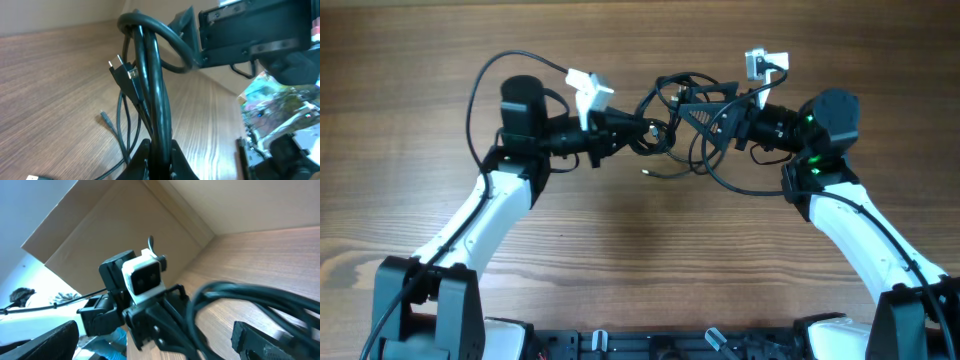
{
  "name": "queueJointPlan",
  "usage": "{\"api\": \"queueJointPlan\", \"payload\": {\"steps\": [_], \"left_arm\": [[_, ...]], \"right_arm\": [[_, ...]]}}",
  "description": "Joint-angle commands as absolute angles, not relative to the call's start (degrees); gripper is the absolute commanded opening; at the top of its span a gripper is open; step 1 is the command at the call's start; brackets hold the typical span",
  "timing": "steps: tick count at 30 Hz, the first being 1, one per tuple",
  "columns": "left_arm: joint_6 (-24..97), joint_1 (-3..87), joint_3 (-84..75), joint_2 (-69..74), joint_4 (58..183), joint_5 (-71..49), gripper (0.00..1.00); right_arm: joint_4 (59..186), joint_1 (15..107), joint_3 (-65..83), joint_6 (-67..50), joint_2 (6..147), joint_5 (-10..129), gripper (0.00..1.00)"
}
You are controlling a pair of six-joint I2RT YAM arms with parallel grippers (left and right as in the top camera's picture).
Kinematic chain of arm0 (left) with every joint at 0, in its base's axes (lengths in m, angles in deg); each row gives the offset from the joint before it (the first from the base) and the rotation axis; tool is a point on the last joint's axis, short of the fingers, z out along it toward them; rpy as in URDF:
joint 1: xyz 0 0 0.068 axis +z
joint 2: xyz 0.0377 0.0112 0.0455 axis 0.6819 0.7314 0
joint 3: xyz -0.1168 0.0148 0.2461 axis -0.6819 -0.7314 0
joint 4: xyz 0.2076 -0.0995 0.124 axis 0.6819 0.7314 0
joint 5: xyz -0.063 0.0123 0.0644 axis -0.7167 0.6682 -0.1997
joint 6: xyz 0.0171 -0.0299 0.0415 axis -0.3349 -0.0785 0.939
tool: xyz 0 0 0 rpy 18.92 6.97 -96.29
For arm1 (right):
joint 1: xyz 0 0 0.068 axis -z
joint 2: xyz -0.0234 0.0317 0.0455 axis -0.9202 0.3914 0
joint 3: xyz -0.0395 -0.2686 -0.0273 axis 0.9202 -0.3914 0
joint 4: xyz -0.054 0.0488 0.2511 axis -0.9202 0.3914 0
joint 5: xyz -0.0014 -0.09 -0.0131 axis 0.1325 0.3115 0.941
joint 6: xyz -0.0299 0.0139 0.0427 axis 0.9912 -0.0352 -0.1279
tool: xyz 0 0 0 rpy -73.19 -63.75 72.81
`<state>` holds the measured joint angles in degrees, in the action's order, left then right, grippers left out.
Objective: Untangle cables
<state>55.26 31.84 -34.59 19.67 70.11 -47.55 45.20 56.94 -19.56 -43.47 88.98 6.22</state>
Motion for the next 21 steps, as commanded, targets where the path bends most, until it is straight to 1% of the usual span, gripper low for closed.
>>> {"api": "queueJointPlan", "payload": {"steps": [1,7,12,16,17,18,19,20,21], "left_arm": [[60.3,29.1,-34.7,18.9,70.6,-41.8,0.04],[60.2,27.8,-34.7,18.8,68.7,-41.8,0.04],[60.3,25.5,-34.7,18.9,68.5,-41.8,0.04],[60.4,24.0,-34.7,18.9,69.0,-40.7,0.04],[60.4,24.0,-34.7,18.9,69.0,-40.6,0.04],[60.4,24.0,-34.7,18.9,69.0,-40.0,0.04],[60.4,24.0,-34.7,18.9,69.0,-38.7,0.04],[60.3,24.0,-34.7,18.9,69.0,-35.9,0.04],[60.2,24.0,-34.7,18.9,69.0,-34.2,0.04]], "right_arm": [[46.5,56.0,-19.2,-42.5,89.0,6.2,1.0],[59.8,55.9,-19.2,-32.8,89.0,11.8,1.0],[60.5,54.4,-19.2,-30.3,89.0,11.9,1.0],[57.4,53.0,-19.2,-30.6,89.0,11.9,0.99],[57.3,53.0,-19.2,-30.8,89.0,11.9,0.94],[57.3,53.0,-19.2,-30.8,89.0,11.1,0.84],[57.3,53.0,-19.2,-30.7,89.0,10.1,0.63],[57.3,53.0,-19.2,-30.7,89.0,8.8,0.49],[57.3,53.0,-19.2,-30.7,89.0,8.2,0.38]]}}
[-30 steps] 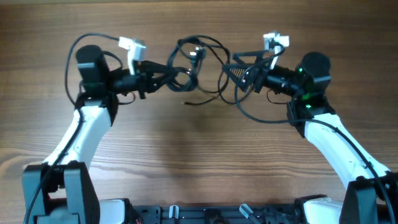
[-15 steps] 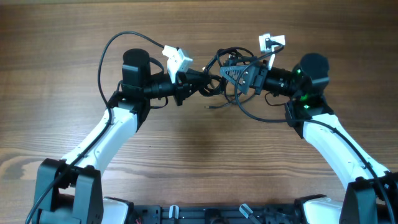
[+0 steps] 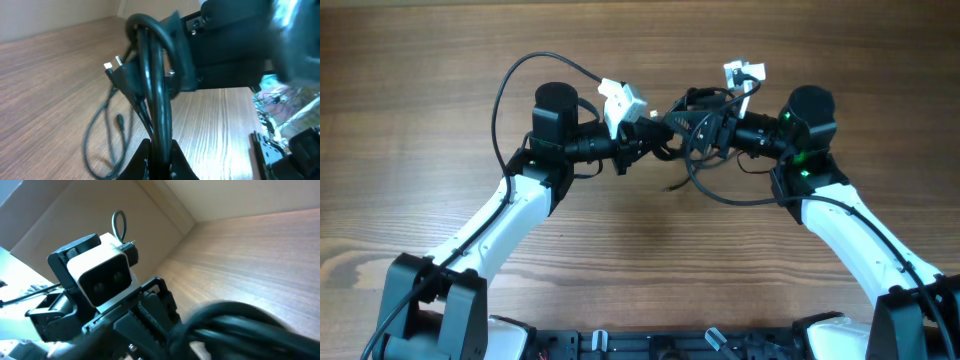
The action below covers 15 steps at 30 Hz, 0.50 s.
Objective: Untangle cables
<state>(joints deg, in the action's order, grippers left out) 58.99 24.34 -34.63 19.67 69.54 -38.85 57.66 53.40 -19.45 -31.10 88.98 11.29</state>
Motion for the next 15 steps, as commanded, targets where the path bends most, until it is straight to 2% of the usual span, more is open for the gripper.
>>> {"api": "queueJointPlan", "payload": {"steps": [1,2,4,7,9,11,15], "left_arm": [[60.2,24.0,-34.7,18.9,69.0,-33.7,0.04],[60.2,23.9,-34.7,18.9,69.5,-33.7,0.04],[60.2,23.8,-34.7,18.9,71.5,-33.4,0.04],[59.7,24.3,-34.7,18.9,76.0,-23.7,0.04],[53.6,26.5,-34.7,18.9,78.6,-17.3,0.04],[48.6,29.5,-34.7,18.9,80.6,-17.4,0.04],[43.4,33.5,-34.7,18.9,82.3,-17.4,0.04]], "right_arm": [[57.3,53.0,-19.2,-30.8,89.0,7.9,0.24],[57.3,53.0,-19.2,-30.8,89.0,7.7,0.09],[55.1,53.0,-19.2,-31.5,89.0,6.0,0.04],[41.1,53.0,-19.2,-39.1,89.0,2.1,0.04],[26.6,53.0,-19.2,-45.6,89.0,1.3,0.04],[16.7,53.0,-19.2,-50.2,89.0,1.3,0.04],[15.3,53.0,-19.2,-52.2,89.0,0.5,0.04]]}}
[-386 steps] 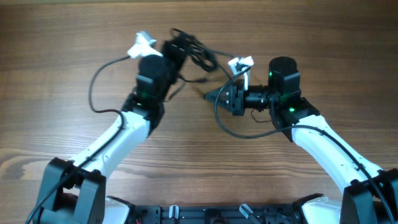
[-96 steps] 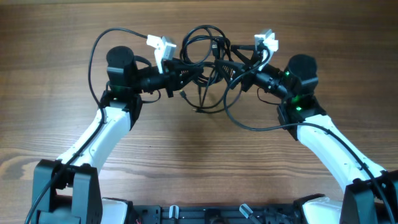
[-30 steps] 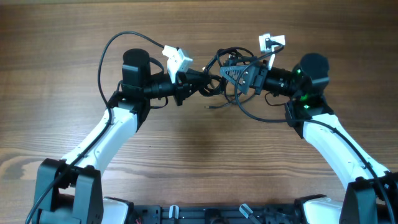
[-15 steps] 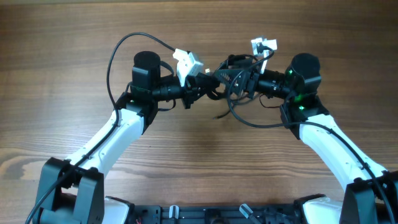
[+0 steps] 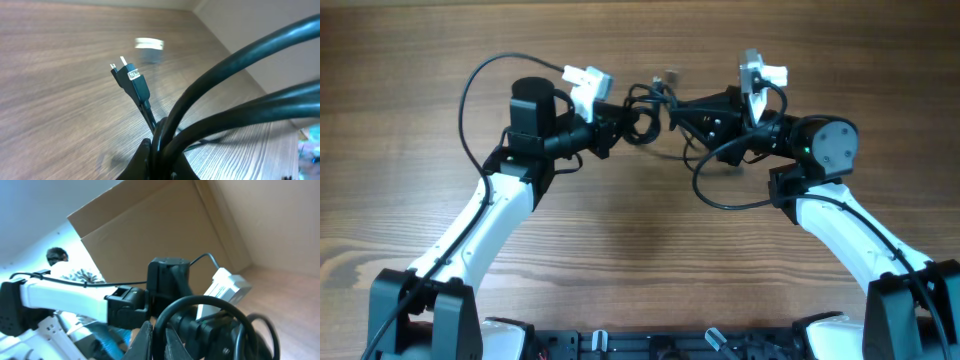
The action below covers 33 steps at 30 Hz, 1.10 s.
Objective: Untangle cables
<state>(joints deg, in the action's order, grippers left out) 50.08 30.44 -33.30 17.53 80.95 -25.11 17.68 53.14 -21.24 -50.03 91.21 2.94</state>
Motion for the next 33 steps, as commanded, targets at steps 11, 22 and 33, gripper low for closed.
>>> {"api": "queueJointPlan", "payload": {"steps": [11,22,33], "left_arm": [[30.1,45.1,-34.7,18.9,94.8,-9.0,0.04],[42.1,51.3,-34.7,18.9,89.9,-27.1,0.04],[67.8,36.0,-34.7,18.8,89.3,-45.3,0.04]], "right_arm": [[12.6,53.4,-19.2,-53.8,89.0,11.5,0.04],[43.1,57.7,-19.2,-48.6,89.0,15.3,0.17],[55.3,57.7,-19.2,-47.1,89.0,27.5,0.72]]}}
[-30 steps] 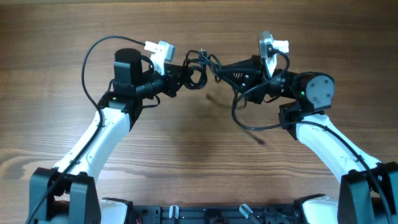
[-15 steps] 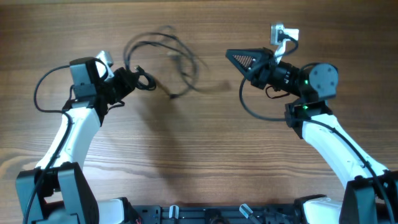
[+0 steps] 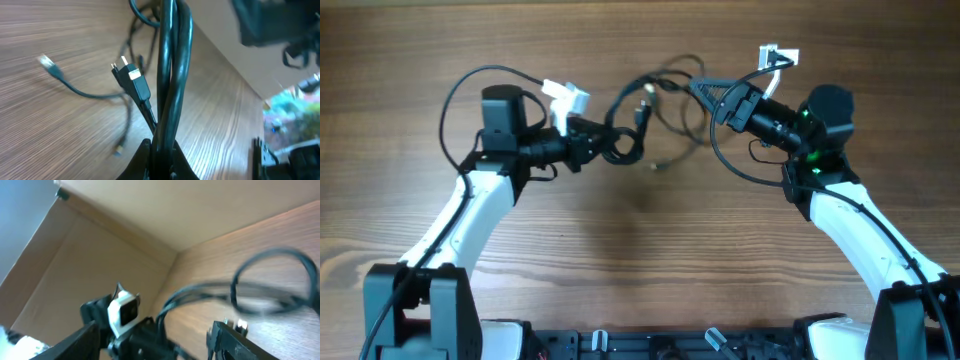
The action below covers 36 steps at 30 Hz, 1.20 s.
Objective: Untangle cables
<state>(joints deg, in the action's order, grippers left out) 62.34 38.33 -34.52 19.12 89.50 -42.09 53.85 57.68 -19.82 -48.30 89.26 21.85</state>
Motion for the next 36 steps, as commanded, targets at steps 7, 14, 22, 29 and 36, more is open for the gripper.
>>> {"api": "queueJointPlan", "payload": {"steps": [7,14,22,29,36], "left_arm": [[67.8,35.3,-34.7,18.8,89.2,-45.3,0.04],[67.7,35.3,-34.7,18.8,87.9,-45.3,0.04],[41.7,35.3,-34.7,18.8,75.6,-39.7,0.04],[21.6,34.0,-34.7,18.8,60.5,-39.7,0.04],[11.9,33.9,-34.7,18.8,59.7,-40.9,0.04]], "right_arm": [[64.5,57.7,-19.2,-47.1,89.0,36.8,0.72],[69.6,57.7,-19.2,-47.0,89.0,39.8,0.74],[68.4,57.4,-19.2,-33.6,89.0,16.0,0.8],[70.9,52.4,-19.2,-30.6,89.0,16.6,0.75],[70.5,51.8,-19.2,-30.4,89.0,21.5,0.57]]}}
